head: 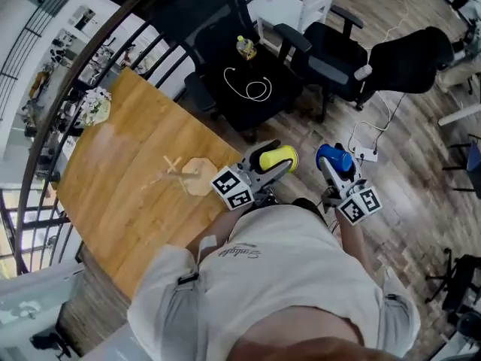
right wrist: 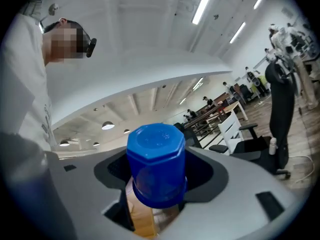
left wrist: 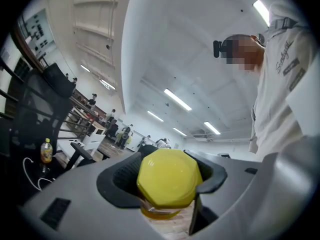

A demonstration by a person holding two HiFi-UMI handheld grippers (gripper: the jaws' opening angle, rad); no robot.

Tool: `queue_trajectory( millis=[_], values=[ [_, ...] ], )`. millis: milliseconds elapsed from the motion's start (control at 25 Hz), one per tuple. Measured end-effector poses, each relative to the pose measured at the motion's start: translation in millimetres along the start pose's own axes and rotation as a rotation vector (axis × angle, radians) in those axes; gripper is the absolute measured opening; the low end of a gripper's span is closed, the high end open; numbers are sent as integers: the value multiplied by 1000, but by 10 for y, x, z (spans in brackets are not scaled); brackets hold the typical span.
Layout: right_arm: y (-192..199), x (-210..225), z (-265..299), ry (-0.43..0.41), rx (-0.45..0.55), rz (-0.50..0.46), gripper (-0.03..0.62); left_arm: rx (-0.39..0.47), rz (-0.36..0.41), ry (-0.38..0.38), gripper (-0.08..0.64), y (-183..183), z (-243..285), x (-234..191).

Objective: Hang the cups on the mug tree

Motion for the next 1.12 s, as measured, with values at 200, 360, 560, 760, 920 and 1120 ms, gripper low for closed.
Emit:
queue_trajectory(
  millis=[200, 360, 560, 760, 920, 1120],
  values=[
    [351, -39, 525, -151, -110, 82, 282, 57, 50, -174, 272, -172, -364, -169],
    [473, -107, 1039, -303, -163, 124, 282, 94, 85, -314, 272, -238, -574, -295],
    [530, -145, 1625, -494, -211, 161, 282, 159, 118, -452, 272, -395, -521, -467],
    [633, -93, 2064, -629, -282, 186, 282, 213, 180, -556, 272, -649, -483, -482],
    [778, -156, 2245, -728, -344, 221, 284, 254, 192, -702, 272, -599, -648, -518],
    [986, -146, 2393, -837, -451, 248, 282, 330, 214, -834, 272, -593, -675, -516]
  ],
)
Point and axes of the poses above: the fingertips, and each gripper's own axes: z forward along the fingers, x to its right, y out of its underside, the point moved 4 cm from there along -z, backward along the fingers, and after that the axes turned 10 degrees about x, right-handed, at the moved point
